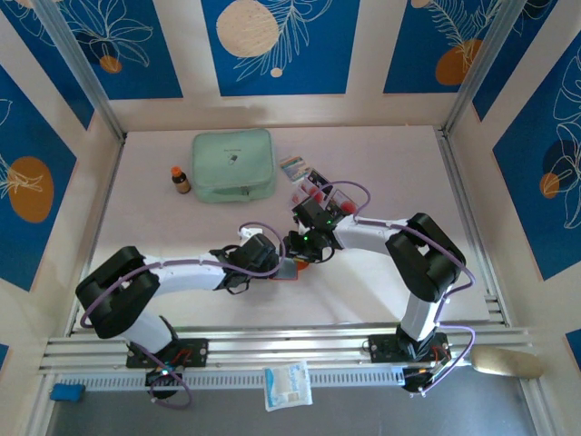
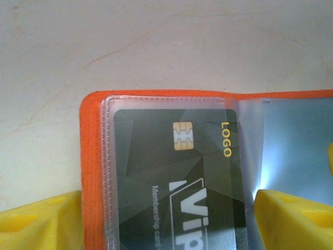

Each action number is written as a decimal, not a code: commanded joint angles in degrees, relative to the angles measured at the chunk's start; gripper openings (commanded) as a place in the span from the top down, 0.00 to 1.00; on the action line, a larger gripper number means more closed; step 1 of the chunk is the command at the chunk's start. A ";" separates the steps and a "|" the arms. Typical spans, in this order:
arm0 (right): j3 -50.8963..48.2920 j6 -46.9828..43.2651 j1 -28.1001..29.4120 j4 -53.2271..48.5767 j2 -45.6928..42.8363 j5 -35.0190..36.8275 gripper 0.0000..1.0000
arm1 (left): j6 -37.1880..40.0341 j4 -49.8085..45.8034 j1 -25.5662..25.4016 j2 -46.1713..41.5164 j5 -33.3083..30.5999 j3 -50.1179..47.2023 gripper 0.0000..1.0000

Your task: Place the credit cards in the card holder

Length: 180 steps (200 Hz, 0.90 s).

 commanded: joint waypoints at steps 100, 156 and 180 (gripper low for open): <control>-1.84 4.86 -0.55 7.75 1.98 -8.86 0.63 | -0.13 -0.71 -0.47 -0.81 0.93 -1.94 0.18; -1.25 5.39 -0.69 7.88 -1.34 -10.96 0.66 | -0.21 -1.73 -0.52 -2.91 0.57 -1.53 0.15; -0.13 5.56 -0.32 6.28 -3.06 -11.12 0.60 | -0.09 -3.49 -0.54 -6.94 -0.58 -0.90 0.13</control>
